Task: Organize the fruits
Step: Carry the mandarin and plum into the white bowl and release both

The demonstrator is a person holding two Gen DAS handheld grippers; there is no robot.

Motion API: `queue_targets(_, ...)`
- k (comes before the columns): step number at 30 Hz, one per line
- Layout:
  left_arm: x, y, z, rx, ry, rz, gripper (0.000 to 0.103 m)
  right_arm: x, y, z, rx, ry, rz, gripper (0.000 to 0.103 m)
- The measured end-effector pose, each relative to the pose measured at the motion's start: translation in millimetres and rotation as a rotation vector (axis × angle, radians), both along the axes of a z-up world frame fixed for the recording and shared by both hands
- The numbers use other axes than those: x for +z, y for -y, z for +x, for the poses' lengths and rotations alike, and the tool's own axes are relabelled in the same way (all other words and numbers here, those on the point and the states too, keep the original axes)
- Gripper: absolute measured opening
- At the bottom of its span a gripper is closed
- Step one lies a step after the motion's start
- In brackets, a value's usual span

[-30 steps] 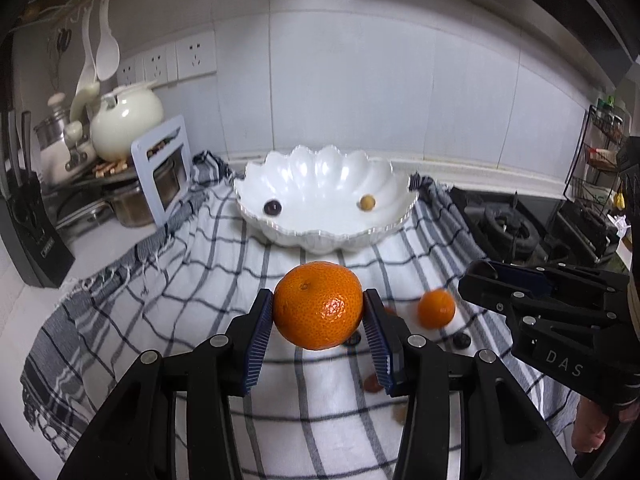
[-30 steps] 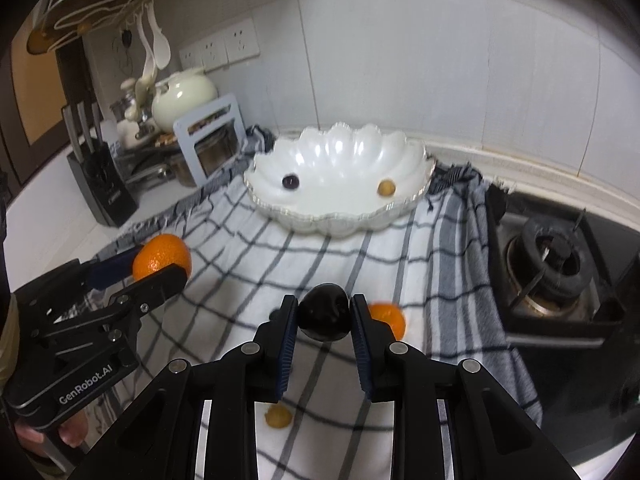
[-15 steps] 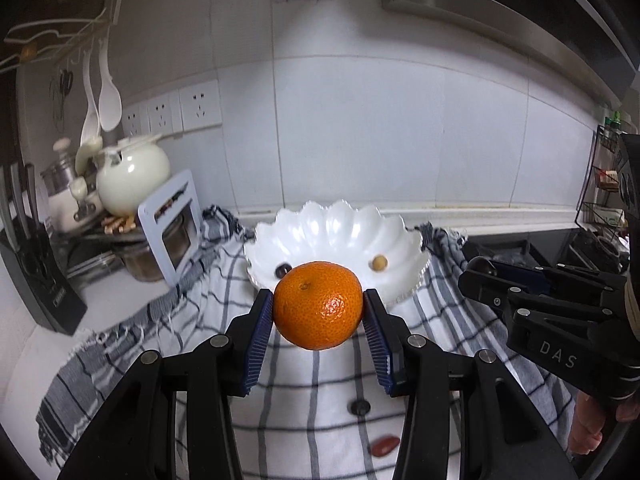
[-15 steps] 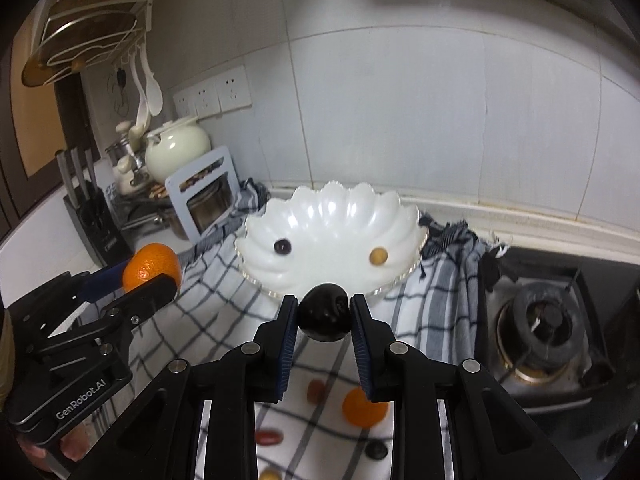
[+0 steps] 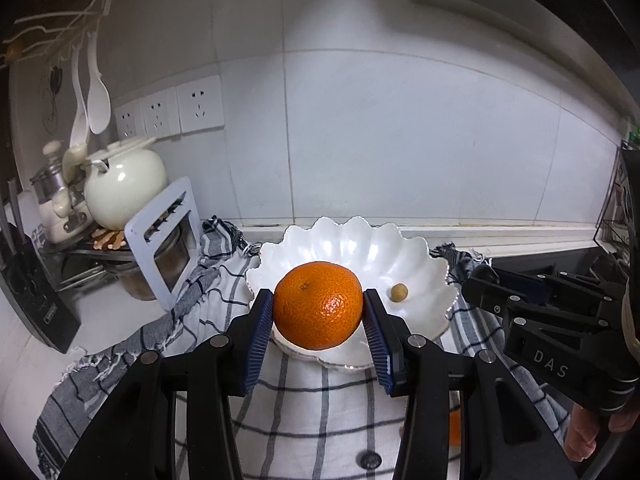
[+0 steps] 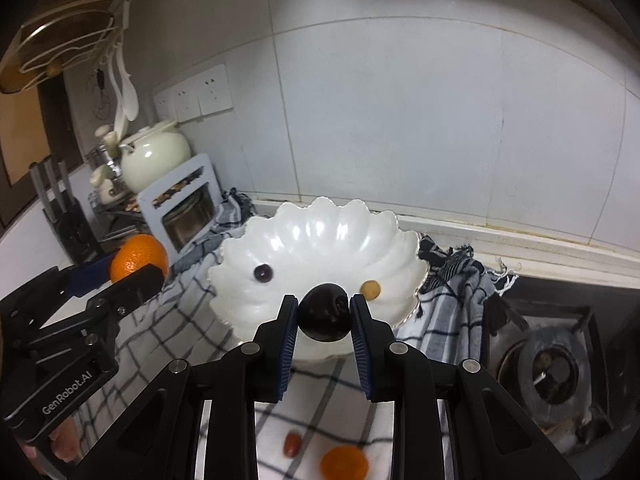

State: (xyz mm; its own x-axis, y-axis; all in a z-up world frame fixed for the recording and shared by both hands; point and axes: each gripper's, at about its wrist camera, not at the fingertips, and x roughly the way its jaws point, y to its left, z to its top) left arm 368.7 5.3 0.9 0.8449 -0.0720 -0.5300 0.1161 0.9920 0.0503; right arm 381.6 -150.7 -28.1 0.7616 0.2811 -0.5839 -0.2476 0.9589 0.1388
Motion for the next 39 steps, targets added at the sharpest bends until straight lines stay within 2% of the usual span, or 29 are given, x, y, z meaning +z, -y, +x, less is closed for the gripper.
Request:
queue_targets(18, -47.2, 2.1, 81.9, 0.039, -0.165, 0.006, 0.045, -37.4, -7.2, 70.9, 0.026, -0.115, -0.056, 0.028)
queue_targets(35, -88.0, 0.5, 110.3, 0.062, -0.293, 0.046, 0.046, -79.0, -14.9, 100.7, 0.035, -0.224, -0.117, 0.029)
queue_targets(36, -89.5, 0.8, 110.5, 0.061, -0.297, 0.051, 0.048, -81.0, -14.3, 101.1, 0.032, -0.228, -0.117, 0.03)
queue_targets(37, -89.1, 0.7, 109.9, 0.063, -0.292, 0.054, 0.055, -82.4, -13.5, 101.8, 0.032, -0.236, -0.116, 0.033)
queue_targets(38, -87.9, 0.7, 108.7, 0.067, -0.282, 0.058, 0.058, -83.8, -12.9, 102.2, 0.032, -0.241, -0.115, 0.042)
queue_targets(39, -85.4, 0.9, 106.6, 0.07, -0.266, 0.067, 0.062, -84.4, -12.0, 101.5, 0.025, -0.24, -0.115, 0.046)
